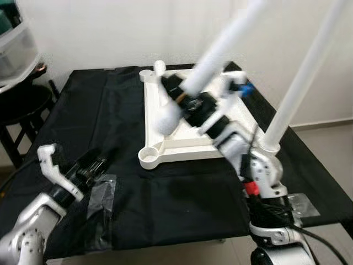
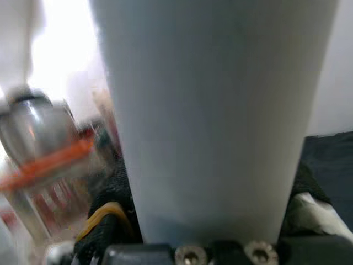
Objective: Building children table
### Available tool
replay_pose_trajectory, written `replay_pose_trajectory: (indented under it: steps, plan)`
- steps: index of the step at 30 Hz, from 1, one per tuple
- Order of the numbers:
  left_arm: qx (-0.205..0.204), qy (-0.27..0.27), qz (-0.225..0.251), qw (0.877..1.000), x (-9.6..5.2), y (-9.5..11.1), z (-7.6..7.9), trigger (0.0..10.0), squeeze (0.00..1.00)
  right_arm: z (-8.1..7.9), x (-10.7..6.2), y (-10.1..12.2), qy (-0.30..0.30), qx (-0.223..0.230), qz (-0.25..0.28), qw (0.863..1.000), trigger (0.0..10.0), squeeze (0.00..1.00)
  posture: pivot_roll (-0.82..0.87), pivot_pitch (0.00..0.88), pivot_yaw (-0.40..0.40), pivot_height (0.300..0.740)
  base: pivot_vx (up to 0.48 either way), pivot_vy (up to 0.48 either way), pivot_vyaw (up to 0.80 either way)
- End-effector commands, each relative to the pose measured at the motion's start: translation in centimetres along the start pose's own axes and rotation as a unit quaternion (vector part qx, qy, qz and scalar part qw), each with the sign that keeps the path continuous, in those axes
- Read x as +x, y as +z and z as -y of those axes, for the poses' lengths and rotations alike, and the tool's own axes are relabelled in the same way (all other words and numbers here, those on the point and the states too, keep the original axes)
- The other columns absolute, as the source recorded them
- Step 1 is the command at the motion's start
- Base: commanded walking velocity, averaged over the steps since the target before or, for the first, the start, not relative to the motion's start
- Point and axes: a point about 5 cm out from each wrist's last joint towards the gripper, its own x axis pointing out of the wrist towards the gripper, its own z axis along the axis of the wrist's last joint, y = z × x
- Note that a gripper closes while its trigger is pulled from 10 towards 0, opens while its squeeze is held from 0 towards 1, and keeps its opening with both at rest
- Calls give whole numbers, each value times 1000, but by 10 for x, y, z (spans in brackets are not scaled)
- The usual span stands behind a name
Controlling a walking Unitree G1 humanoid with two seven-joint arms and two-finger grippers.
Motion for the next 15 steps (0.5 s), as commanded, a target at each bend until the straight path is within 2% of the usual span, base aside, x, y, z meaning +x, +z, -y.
replay_pose_trajectory:
  steps: [1,2,3,4,6,7,8,9,10,11,12,14,15]
  plan:
    - [11,59,6,998,-6,-2,-12,10000,1000,-5,5,-6,9,-69,-33,997,0,0,9,11,-45,740,0,0,0]
    - [11,59,6,998,-6,-2,-12,10000,1000,-5,5,-6,9,-69,-33,997,0,0,9,11,-45,740,0,0,0]
    - [14,89,16,996,-6,-1,-16,10000,1000,-8,4,-16,23,-116,-77,990,0,0,8,7,-47,740,0,0,0]
    - [14,89,16,996,-6,-1,-16,10000,1000,-8,4,-16,23,-116,-77,990,0,0,8,7,-47,740,0,0,0]
    - [17,128,32,991,-5,0,-21,10000,1000,-11,-3,-31,49,-173,-141,974,0,0,5,7,-49,740,0,0,0]
    - [17,128,32,991,-5,0,-21,10000,1000,-11,-3,-31,49,-173,-141,974,0,0,5,7,-49,740,0,0,0]
    - [21,143,38,989,-5,2,-23,10000,1000,-12,-10,-36,59,-185,-165,967,0,0,3,9,-49,740,0,0,0]
    - [34,158,39,986,-4,2,-23,10000,1000,-11,-21,-38,68,-191,-186,961,902,0,-2,14,-43,740,0,0,0]
    - [34,158,39,986,-4,2,-23,10000,1000,-11,-21,-38,68,-191,-186,961,902,0,-2,14,-43,740,0,0,0]
    - [68,156,26,985,-2,-1,-14,10000,0,-8,-35,-36,63,-196,-194,959,10000,0,-12,18,-40,740,0,0,0]
    - [68,156,26,985,-2,-1,-14,10000,0,-8,-35,-36,63,-196,-194,959,10000,0,-12,18,-40,740,0,0,0]
    - [117,127,-9,985,6,-12,10,10000,0,-3,-54,-31,34,-194,-187,962,10000,0,-19,20,-33,740,0,0,0]
    - [117,127,-9,985,6,-12,10,10000,0,-3,-54,-31,34,-194,-187,962,10000,0,-19,20,-33,740,0,0,0]
